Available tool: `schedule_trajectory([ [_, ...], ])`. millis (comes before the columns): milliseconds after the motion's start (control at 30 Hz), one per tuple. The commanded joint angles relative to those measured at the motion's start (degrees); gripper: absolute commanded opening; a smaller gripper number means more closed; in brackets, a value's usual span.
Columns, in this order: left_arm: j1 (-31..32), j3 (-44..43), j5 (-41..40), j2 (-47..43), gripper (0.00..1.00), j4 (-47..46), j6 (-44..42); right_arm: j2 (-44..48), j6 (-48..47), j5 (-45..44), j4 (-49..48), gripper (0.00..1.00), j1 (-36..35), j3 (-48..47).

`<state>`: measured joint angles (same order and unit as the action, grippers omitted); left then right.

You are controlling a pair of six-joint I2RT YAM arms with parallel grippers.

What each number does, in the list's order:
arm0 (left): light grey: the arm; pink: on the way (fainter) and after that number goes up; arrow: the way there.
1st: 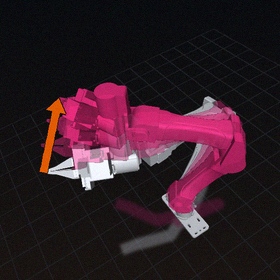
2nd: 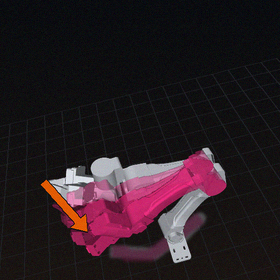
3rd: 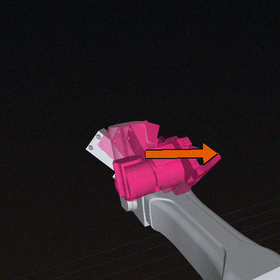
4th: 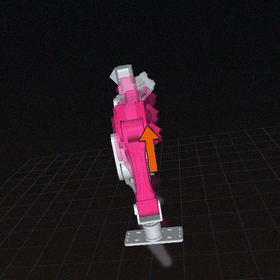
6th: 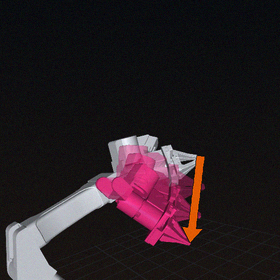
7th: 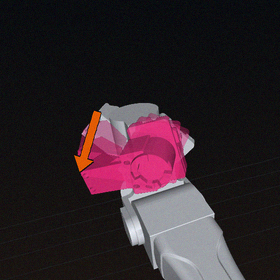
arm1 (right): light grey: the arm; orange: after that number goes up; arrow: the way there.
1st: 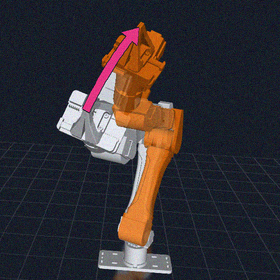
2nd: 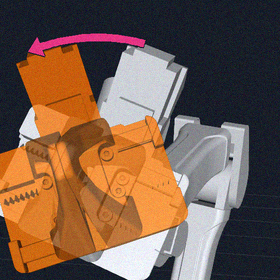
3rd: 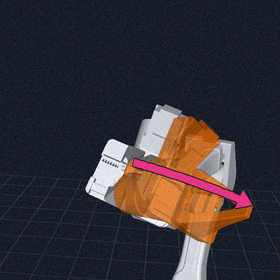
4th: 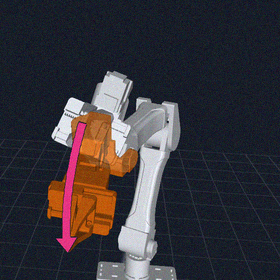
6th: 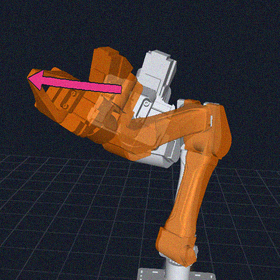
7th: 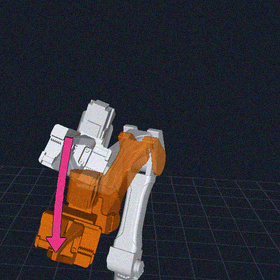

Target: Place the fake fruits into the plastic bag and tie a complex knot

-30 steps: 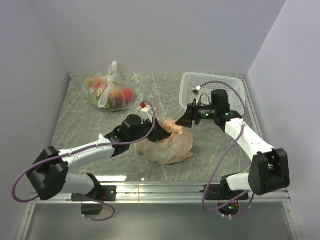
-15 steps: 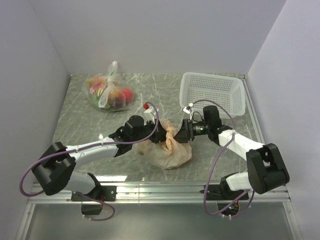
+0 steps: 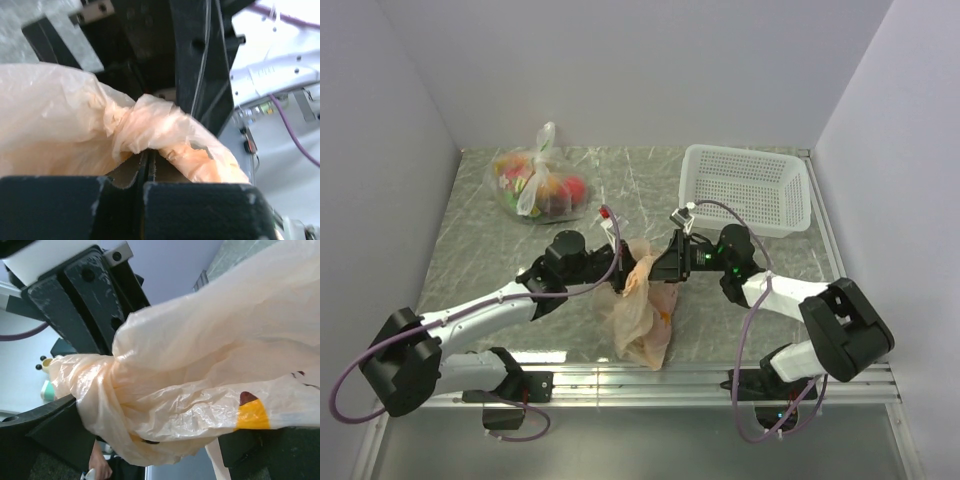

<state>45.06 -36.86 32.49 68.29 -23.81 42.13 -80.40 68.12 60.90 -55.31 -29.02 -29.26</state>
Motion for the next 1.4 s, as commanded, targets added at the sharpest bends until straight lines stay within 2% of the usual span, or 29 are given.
schedule_trajectory([
  [0, -0.41, 2.49, 9.78, -1.05, 0.0, -0.53, -1.52, 1.56, -1.75, -2.46, 1.33, 0.89, 0.88, -1.86],
  [33, -0.93, 3.02, 10.31, -0.97, 0.0, -0.71, -1.52, 2.26, -5.59, -2.02, 3.61, 0.89, 1.33, -1.68],
  [100, -1.02, 3.9, 10.57, -1.06, 0.0, -0.88, -2.22, 5.42, -11.66, -0.8, 14.05, 0.89, 2.12, -2.12],
  [133, -1.11, 4.08, 10.66, -0.97, 0.0, -0.88, -2.66, 6.91, -21.26, -0.61, 19.31, 0.89, 2.21, -2.73],
  [167, -1.11, 4.51, 10.4, -0.88, 0.0, -1.06, -2.84, 10.06, -26.93, -0.7, 31.98, 0.89, 2.21, -4.82],
  [233, -1.11, 5.04, 9.96, -0.88, 0.0, -1.23, -2.84, 13.15, -39.74, -0.79, 46.78, 0.89, 2.29, -7.12],
  [333, -1.11, 5.83, 9.43, -1.23, 0.0, -3.78, -1.61, 18.25, -47.61, 0.7, 57.55, 0.89, 4.66, -7.31],
  [467, -1.2, 5.31, 9.7, -0.53, 0.0, -6.24, -0.47, 20.98, -50.8, 2.63, 64.7, 0.87, 8.18, -8.27],
  [567, -1.2, 5.05, 10.05, 0.0, 0.0, -6.77, -0.64, 21.16, -50.37, 4.65, 63.85, 0.77, 10.72, -9.41],
  [600, -1.2, 5.05, 10.14, 0.09, 0.0, -7.12, -0.56, 21.34, -49.49, 4.31, 62.44, 0.68, 10.91, -9.5],
  [667, -1.2, 4.96, 10.49, 0.35, 0.0, -7.21, -0.73, 21.17, -44.76, 3.7, 55.53, 0.57, 10.91, -9.15],
  [700, -1.2, 4.96, 10.49, 0.52, 0.0, -6.95, -0.82, 20.9, -42.56, 3.61, 52.61, 0.48, 11.0, -8.89],
  [767, -1.2, 4.61, 10.31, 0.44, 0.0, -5.81, -1.52, 19.68, -35.88, 4.31, 44.9, 0.39, 11.0, -8.19],
  [933, -1.2, 4.69, 9.61, 0.35, 0.0, -5.45, -1.61, 19.05, -29.71, 6.15, 37.22, 0.38, 11.0, -8.8],
  [1033, -1.11, 4.69, 9.52, 0.35, 0.0, -5.37, -1.52, 19.14, -31.45, 5.02, 39.91, 0.37, 10.91, -8.8],
  [1167, -1.2, 4.78, 9.52, 0.96, 0.0, -7.3, -0.21, 18.53, -37.25, 1.77, 47.11, 0.2, 8.37, -7.66],
  [1233, -1.2, 4.78, 9.35, 1.23, 0.0, -8.61, 0.58, 18.26, -40.85, 0.54, 51.07, 0.18, 5.74, -7.14],
  [1367, -1.2, 4.69, 9.17, 1.67, 0.0, -8.45, 0.41, 19.23, -39.03, 0.35, 47.23, 0.11, 4.23, -5.38],
])
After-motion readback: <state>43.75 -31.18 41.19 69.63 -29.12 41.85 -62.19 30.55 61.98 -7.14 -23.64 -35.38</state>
